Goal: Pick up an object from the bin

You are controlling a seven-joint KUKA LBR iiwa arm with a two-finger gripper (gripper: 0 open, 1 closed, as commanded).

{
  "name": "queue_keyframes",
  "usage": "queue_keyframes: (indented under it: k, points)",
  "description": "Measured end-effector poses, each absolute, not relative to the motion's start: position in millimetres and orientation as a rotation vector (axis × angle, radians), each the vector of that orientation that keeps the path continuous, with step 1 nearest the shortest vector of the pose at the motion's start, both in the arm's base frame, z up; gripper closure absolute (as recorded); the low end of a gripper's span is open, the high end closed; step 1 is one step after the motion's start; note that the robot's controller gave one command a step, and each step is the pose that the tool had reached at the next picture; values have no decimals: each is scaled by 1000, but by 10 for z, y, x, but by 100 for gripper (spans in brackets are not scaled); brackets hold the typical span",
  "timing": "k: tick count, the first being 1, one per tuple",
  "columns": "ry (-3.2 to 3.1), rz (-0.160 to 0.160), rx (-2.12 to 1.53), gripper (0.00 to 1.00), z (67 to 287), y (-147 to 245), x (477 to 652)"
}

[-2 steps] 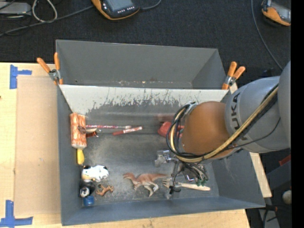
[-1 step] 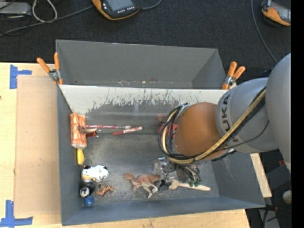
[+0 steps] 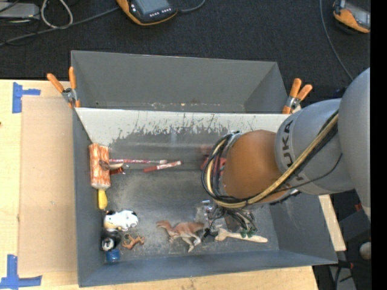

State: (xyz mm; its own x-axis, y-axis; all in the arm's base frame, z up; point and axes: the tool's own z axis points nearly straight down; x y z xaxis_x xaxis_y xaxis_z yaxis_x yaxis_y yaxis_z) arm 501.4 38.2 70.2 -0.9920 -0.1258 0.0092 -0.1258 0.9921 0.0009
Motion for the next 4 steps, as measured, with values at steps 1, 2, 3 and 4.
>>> queue_keyframes:
  k: [1,2,3,4]
  points:
    - [-3123,-1,162,100,1396,370,5079]
    - [-3122,-2,97,100,1755,301,5050]
    - [-3124,-1,38,100,2524,269,5241]
    - [-3132,-1,17,100,2184,233,5306]
